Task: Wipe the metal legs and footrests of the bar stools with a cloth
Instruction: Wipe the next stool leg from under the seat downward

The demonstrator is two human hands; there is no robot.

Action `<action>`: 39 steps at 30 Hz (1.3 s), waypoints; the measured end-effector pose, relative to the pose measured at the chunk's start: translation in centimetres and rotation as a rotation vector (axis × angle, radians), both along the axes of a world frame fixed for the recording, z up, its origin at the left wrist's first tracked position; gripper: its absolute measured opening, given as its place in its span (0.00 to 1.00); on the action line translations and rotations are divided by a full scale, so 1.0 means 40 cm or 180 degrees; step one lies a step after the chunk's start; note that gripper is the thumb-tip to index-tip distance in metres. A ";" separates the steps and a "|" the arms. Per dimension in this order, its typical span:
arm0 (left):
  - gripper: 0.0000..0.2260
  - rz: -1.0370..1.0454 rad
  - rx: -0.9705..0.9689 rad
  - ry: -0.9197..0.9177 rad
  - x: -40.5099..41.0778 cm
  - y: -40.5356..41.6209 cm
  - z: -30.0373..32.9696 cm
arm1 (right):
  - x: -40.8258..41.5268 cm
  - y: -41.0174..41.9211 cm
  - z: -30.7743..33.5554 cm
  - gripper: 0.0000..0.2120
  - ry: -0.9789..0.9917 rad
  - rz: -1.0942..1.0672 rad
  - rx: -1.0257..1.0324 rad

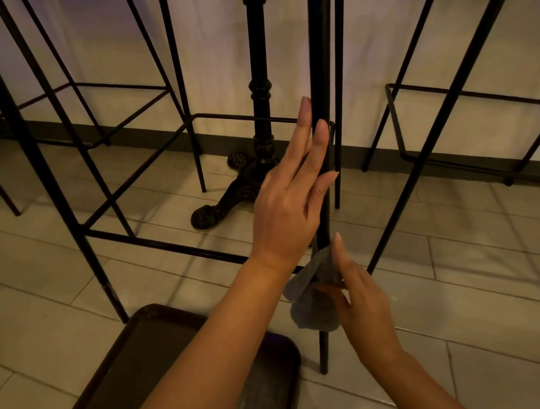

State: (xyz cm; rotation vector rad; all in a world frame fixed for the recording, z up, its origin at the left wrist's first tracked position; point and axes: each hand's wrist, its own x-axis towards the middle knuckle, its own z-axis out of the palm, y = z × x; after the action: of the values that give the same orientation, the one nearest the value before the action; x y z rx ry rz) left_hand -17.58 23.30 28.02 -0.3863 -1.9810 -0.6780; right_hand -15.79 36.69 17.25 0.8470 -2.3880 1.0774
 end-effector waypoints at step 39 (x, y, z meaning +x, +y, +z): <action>0.26 0.0066 -0.0263 -0.0142 0.007 0.004 -0.059 | 0.008 -0.013 -0.090 0.23 0.0061 -0.0038 -0.0217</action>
State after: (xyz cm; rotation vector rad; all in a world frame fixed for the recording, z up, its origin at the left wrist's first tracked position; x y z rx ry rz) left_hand -17.30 23.45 25.66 -0.4029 -2.0574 -0.5977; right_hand -15.48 36.18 13.63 0.8148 -2.3238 1.1343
